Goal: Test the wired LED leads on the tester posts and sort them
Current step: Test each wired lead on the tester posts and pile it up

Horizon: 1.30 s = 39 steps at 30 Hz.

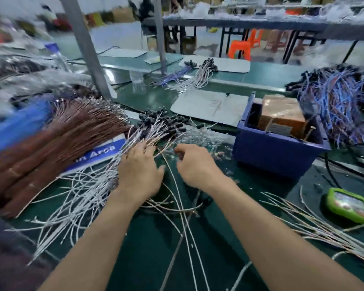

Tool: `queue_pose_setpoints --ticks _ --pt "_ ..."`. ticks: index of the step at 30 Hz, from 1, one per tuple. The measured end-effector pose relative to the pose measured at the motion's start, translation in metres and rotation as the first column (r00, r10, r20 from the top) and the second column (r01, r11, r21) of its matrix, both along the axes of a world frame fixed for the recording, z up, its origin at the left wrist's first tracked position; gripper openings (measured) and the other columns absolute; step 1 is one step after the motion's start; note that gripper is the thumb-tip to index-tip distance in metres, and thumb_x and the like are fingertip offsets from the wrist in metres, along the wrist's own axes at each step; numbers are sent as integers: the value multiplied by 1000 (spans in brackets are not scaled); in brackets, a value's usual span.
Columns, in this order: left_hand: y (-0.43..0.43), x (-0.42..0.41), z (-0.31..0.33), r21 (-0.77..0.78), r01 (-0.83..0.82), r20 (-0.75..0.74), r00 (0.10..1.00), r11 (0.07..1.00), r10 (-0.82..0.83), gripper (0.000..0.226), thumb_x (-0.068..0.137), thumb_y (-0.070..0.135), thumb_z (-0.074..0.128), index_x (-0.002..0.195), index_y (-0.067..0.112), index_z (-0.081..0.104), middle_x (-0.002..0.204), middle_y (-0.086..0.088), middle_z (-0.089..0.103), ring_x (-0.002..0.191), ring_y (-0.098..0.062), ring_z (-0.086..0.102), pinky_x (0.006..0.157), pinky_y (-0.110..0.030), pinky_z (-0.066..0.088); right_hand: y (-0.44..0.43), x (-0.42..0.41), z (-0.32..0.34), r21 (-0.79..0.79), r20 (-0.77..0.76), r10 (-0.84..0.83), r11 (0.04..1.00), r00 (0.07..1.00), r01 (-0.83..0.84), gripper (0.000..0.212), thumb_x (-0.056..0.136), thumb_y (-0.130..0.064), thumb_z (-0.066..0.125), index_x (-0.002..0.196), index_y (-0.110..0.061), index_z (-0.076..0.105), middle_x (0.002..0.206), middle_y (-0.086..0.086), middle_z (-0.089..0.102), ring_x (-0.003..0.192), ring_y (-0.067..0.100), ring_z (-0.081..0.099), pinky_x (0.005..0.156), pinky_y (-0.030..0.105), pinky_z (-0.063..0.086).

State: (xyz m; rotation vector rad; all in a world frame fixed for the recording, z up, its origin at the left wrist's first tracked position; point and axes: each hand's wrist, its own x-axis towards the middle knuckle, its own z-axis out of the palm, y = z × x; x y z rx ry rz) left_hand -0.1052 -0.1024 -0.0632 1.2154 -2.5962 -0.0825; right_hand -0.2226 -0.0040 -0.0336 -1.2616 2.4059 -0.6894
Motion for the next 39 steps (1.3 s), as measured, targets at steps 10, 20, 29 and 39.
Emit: queue_pose_setpoints --ticks 10,20,29,39 --pt "-13 -3 1 17 79 -292 954 997 -71 13 85 15 75 92 24 81 92 2 71 88 -21 63 78 -35 51 -29 19 -9 143 -333 10 989 943 40 31 92 -42 65 82 -20 45 104 6 69 94 31 67 69 37 39" --pt "-11 -8 -15 -51 78 -309 947 996 -90 9 90 19 67 88 23 75 83 3 72 73 -12 47 83 -35 46 59 15 23 266 123 314 903 941 -336 8 76 -34 81 82 -32 75 74 -15 72 69 1 65 67 24 58" --pt "15 -5 24 332 412 -478 849 849 -225 13 87 30 75 78 39 77 76 21 74 72 3 66 74 -14 51 82 14 12 -105 -51 -8 994 999 3 18 82 -21 70 81 -39 74 81 -13 72 79 12 66 78 35 58" --pt "48 3 60 636 686 -667 719 353 -196 18 94 5 70 86 16 82 60 -6 66 54 -10 56 52 -17 44 182 -18 43 -566 -79 -422 765 903 308 19 86 -14 78 81 -33 77 70 -22 71 66 5 66 61 19 49"
